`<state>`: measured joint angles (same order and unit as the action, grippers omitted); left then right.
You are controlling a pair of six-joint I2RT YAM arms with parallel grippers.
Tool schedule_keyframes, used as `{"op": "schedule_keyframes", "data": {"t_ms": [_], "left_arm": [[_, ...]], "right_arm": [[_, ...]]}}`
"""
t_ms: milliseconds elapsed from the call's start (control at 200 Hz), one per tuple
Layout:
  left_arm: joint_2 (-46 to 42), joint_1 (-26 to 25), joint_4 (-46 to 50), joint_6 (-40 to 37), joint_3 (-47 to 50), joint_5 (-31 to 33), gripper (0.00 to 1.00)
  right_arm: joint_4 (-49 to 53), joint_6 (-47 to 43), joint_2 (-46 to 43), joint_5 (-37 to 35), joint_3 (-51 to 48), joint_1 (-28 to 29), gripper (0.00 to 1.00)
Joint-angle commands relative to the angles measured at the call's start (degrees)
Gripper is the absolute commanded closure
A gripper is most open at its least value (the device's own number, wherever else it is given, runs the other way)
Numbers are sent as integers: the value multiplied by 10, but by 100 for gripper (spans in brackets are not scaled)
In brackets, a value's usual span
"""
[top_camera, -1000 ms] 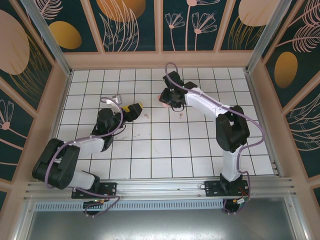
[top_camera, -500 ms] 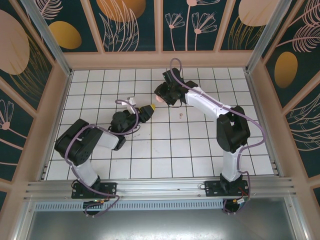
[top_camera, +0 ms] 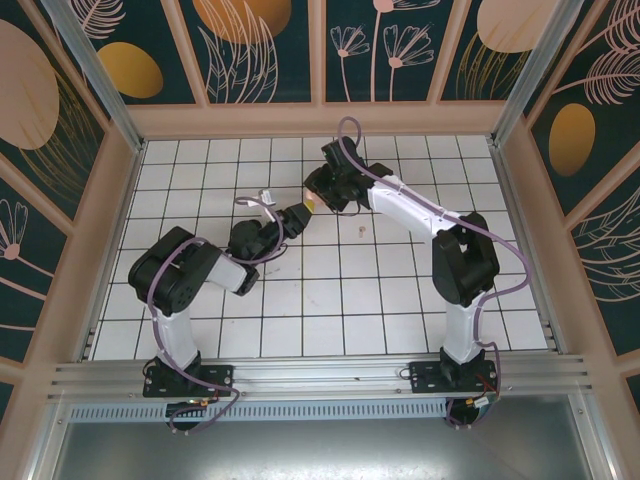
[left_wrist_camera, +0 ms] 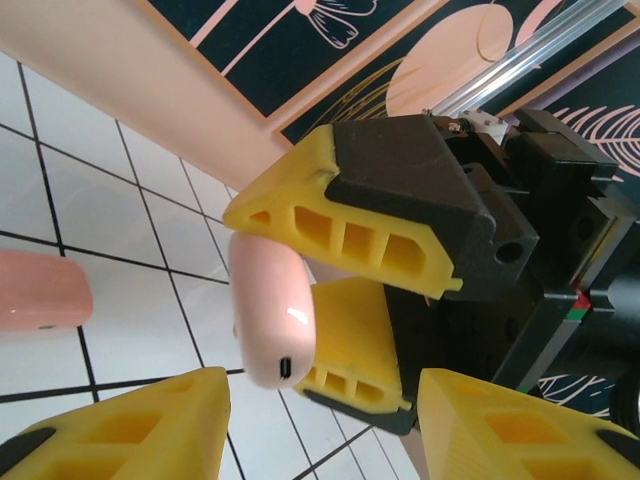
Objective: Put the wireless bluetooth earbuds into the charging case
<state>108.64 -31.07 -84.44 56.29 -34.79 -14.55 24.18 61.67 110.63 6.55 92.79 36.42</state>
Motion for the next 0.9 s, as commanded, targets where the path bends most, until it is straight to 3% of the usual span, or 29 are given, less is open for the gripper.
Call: {"op": "schedule_keyframes", "data": {"t_ms": [0,390,566,691,896], "left_arm": [[15,-3,-32,7,-21,0,49],[29,-3,-12,-2,-56,4,54],[33,-3,-4,-6,-71,4,61],[36,-3,-2,-5,-78,1,71],[38,-3,-7,-3,-76,5,77]], "right_arm": [[-12,6,-37,6,-3,9,60],[-12,5,-50,2,-9,15,60],[-12,4,-56,1,-14,17,60],[-14,4,-63,0,-19,17,60],[-16,4,-70,0,-26,17,60]]}}
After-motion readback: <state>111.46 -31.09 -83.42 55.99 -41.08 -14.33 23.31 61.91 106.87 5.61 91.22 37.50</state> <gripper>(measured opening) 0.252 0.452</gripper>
